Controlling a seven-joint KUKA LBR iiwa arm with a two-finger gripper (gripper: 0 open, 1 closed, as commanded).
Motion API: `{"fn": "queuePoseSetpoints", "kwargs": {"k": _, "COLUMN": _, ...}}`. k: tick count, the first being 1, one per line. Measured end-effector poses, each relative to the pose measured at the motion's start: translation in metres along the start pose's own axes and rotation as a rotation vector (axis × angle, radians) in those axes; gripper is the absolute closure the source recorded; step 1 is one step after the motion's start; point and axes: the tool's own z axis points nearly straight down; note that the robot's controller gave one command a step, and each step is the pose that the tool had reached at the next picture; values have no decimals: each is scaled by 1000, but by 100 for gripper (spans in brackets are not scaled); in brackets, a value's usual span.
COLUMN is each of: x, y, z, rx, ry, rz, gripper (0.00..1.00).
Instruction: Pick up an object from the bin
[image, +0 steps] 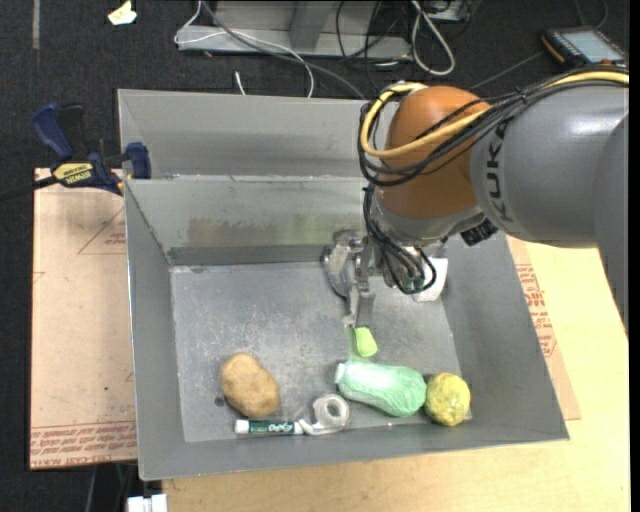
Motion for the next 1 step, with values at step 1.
{"fn": "queuePoseSetpoints", "kwargs": {"k": 1, "x": -2, "y": 0, "z": -4, "rx": 0, "ry": -7, "rz": 1, "gripper": 0}}
